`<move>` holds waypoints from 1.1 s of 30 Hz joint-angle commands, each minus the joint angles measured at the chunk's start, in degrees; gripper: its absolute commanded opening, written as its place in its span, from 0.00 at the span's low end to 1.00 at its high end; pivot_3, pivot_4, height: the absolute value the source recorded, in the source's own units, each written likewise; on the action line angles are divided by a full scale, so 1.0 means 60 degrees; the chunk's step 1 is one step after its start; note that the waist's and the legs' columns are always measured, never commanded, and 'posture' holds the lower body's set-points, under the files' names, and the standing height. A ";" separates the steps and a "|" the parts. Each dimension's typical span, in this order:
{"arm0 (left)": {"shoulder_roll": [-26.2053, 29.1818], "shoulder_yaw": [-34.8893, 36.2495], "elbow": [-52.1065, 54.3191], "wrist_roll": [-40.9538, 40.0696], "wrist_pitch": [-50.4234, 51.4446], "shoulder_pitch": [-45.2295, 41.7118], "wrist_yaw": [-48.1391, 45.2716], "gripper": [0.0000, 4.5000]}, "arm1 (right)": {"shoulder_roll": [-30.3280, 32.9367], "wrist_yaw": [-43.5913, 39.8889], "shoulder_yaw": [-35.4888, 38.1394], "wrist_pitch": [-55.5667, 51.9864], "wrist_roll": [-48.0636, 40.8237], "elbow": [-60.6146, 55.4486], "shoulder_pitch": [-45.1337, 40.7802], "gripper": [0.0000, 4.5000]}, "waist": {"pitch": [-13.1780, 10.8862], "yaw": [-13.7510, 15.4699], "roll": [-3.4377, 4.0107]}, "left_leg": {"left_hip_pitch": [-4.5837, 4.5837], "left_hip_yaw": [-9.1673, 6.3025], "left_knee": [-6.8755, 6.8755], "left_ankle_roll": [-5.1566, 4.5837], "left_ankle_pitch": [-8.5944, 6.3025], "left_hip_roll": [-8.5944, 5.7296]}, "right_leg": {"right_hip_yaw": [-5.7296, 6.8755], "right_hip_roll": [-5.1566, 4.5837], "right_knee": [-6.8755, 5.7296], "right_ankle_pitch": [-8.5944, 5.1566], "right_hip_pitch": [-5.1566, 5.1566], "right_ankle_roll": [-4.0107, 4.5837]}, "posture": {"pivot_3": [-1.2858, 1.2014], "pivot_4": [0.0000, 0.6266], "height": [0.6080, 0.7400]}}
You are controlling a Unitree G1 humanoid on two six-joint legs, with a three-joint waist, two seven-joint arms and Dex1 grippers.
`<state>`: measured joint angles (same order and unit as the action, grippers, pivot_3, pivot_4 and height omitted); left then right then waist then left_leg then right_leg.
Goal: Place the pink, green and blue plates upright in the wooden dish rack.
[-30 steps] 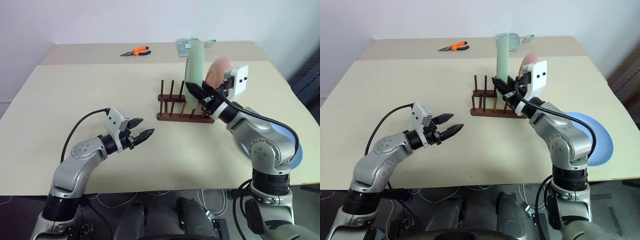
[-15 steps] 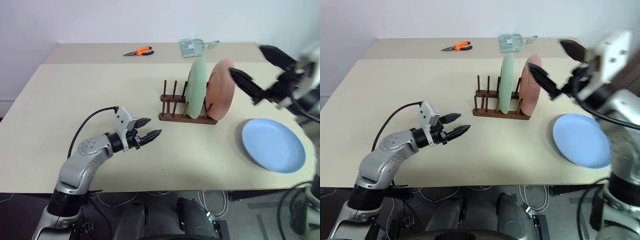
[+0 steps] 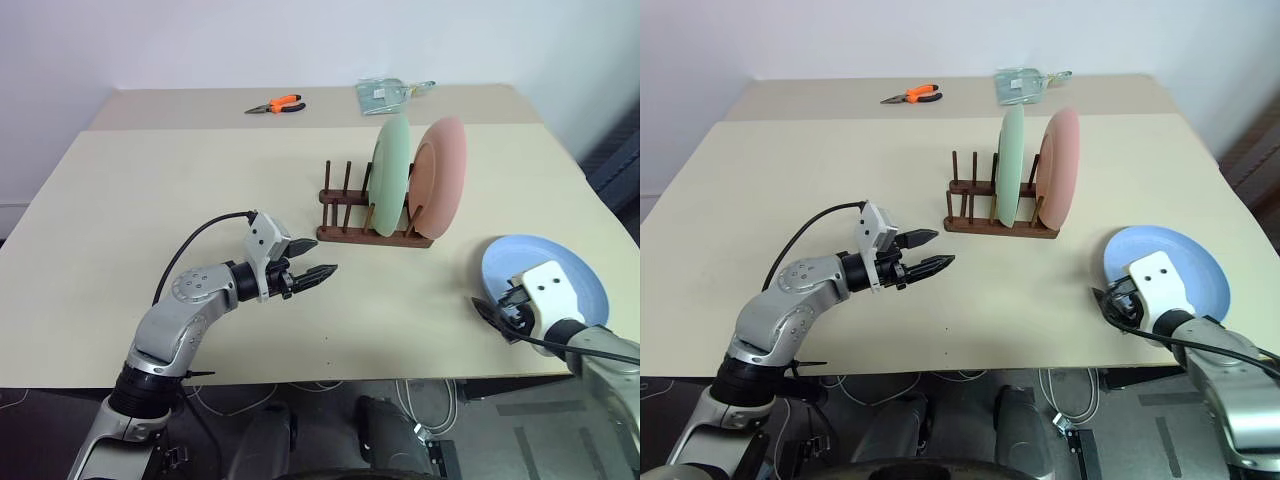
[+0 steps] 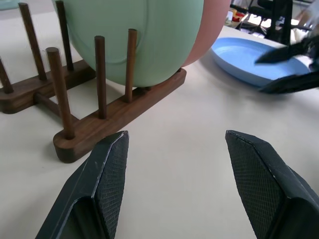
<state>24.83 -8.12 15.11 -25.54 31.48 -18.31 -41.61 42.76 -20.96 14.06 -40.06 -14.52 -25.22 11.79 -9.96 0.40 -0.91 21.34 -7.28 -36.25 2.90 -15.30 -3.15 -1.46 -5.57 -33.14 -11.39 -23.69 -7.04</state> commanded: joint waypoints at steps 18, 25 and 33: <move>-0.0093 0.0911 -0.1028 0.1050 -0.1892 -0.0094 0.0710 0.71 | -0.1942 0.1403 0.2932 -0.0231 -0.6987 -0.1298 -0.7953 0.01 | -0.0022 -0.0023 0.0034 | -0.0002 -0.0039 0.0010 -0.0002 0.0001 0.0004 | 0.0018 0.0010 -0.0010 0.0027 0.0001 0.0025 | 0.52 0.24 1.00; 0.0220 0.1339 -0.2494 0.2149 -0.3965 0.0139 0.1068 0.71 | -0.5202 0.4655 0.0609 0.0062 -1.0594 -0.0657 -1.0003 0.01 | -0.0013 -0.0164 0.0037 | -0.0006 -0.0053 0.0015 -0.0002 0.0001 0.0006 | 0.0025 0.0010 -0.0017 0.0029 -0.0001 0.0033 | 0.52 0.24 1.00; 0.0553 0.1774 -0.1777 0.1808 -0.3871 0.1157 0.0701 0.71 | -0.6980 0.6195 -0.0670 0.0171 -1.0276 0.1225 -0.9783 0.01 | -0.0014 -0.0210 0.0043 | 0.0012 -0.0049 0.0024 0.0000 0.0002 -0.0001 | 0.0016 0.0009 -0.0043 0.0048 -0.0048 0.0002 | 0.52 0.24 1.00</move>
<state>27.61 1.33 1.36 -13.31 8.50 -11.53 -37.01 1.60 15.46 10.27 -40.56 -76.42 -17.74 -46.11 -10.04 -0.87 -0.65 21.40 -7.56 -36.09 2.90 -15.29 -3.16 -1.38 -5.52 -33.41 -11.10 -24.00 -7.02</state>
